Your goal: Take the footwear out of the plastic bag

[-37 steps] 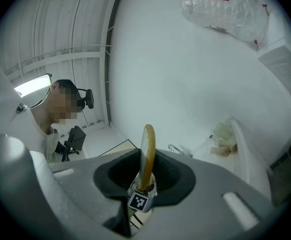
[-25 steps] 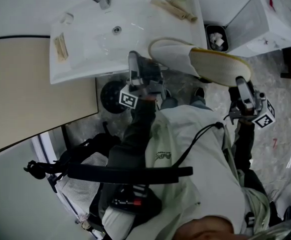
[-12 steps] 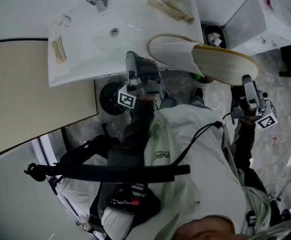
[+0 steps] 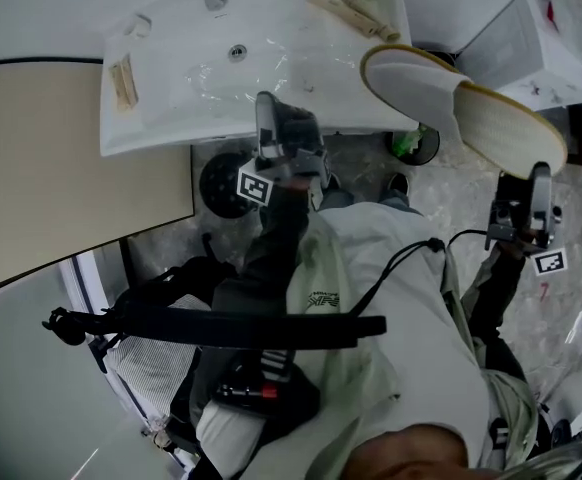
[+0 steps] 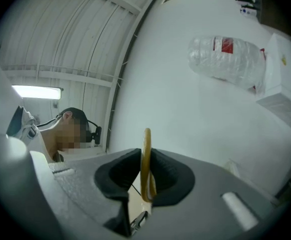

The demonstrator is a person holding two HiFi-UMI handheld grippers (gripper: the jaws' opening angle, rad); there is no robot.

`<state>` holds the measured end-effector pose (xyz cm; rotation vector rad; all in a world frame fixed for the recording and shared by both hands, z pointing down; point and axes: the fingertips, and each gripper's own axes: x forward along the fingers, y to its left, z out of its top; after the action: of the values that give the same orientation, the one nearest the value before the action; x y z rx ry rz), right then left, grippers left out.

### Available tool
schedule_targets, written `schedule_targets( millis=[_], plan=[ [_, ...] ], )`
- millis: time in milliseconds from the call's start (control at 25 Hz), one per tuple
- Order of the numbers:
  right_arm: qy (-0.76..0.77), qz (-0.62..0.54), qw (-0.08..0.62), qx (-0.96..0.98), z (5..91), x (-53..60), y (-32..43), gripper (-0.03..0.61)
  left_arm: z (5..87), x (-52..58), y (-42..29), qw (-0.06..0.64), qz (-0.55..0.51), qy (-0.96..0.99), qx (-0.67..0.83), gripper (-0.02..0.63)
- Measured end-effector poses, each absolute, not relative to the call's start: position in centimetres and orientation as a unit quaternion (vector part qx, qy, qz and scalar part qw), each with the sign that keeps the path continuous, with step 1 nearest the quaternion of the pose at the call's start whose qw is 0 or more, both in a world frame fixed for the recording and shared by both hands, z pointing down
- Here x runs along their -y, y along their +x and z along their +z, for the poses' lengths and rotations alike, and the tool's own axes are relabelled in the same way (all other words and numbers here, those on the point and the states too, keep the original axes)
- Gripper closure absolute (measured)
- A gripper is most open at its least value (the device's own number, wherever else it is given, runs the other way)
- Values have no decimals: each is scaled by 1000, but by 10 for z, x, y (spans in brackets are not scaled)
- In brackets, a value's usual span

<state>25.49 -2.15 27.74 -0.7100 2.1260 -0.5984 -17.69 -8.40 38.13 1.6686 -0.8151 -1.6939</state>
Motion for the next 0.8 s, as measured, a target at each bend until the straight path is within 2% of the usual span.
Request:
schedule_targets(
  millis=[360,800],
  plan=[
    [-266,-186,461,-826,229,23,266,515,384,83,-172,315,-637,632,309,617],
    [-172,-198,485,-834,190,39,201,515,384,77,-154,325,-628,642,295,617]
  ],
)
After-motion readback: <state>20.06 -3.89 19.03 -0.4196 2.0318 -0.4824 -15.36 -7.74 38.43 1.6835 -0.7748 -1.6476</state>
